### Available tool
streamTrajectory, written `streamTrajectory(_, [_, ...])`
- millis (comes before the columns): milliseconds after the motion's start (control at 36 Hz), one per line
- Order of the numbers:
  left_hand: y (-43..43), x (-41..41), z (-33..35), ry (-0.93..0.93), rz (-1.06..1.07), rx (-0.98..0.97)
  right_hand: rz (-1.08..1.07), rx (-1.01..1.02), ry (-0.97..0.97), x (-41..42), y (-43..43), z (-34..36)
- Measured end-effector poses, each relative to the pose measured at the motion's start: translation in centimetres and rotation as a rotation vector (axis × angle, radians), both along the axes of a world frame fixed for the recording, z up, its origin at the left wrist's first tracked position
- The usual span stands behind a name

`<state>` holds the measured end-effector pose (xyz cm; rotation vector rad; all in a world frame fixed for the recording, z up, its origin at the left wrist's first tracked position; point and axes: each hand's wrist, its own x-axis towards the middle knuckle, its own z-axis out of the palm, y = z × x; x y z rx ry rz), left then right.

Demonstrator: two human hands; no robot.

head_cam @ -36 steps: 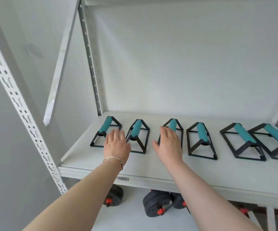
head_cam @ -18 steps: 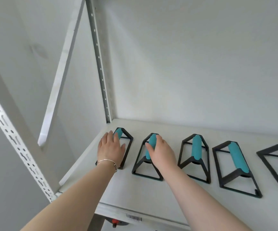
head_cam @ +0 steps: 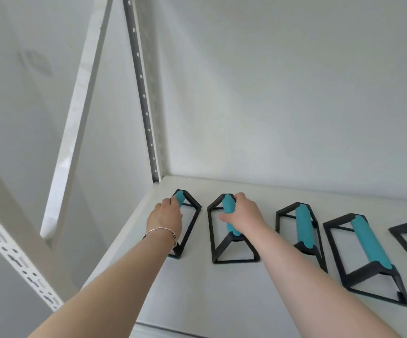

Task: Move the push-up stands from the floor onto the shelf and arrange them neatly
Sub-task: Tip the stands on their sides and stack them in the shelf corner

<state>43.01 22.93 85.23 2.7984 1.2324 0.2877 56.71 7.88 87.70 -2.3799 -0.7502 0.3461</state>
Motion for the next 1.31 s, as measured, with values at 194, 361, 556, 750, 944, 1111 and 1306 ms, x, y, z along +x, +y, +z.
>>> streamTrajectory(194, [2.3, 0.3, 0.1, -0.052, -0.142, -0.006, 0.068, -0.105, -0.067, 3.2, -0.3, 1.0])
streamTrajectory(361, [4.2, 0.8, 0.3, -0.087, -0.245, -0.037, 0.145, -0.189, -0.102, 5.3, -0.6, 1.7])
streamTrajectory(556, [6.8, 1.6, 1.0, -0.094, -0.349, -0.103, 0.283, -0.247, -0.107, 7.0, -0.7, 2.0])
streamTrajectory(750, [8.1, 3.5, 0.7, -0.108, -0.435, -0.167, 0.367, -0.227, -0.050, 9.5, -1.6, 1.9])
streamTrajectory(944, [8.4, 5.2, 0.7, -0.124, -0.454, -0.175, 0.396, -0.210, -0.005, 11.4, -1.0, 1.7])
streamTrajectory(1111, [9.5, 6.4, 1.0, -0.143, -0.425, -0.239, 0.372, -0.274, -0.102, 12.7, 0.0, 2.1])
streamTrajectory(1306, [11.5, 8.6, 2.0, -0.138, -0.404, -0.315, 0.376, -0.263, -0.094, 15.2, 1.4, 2.0])
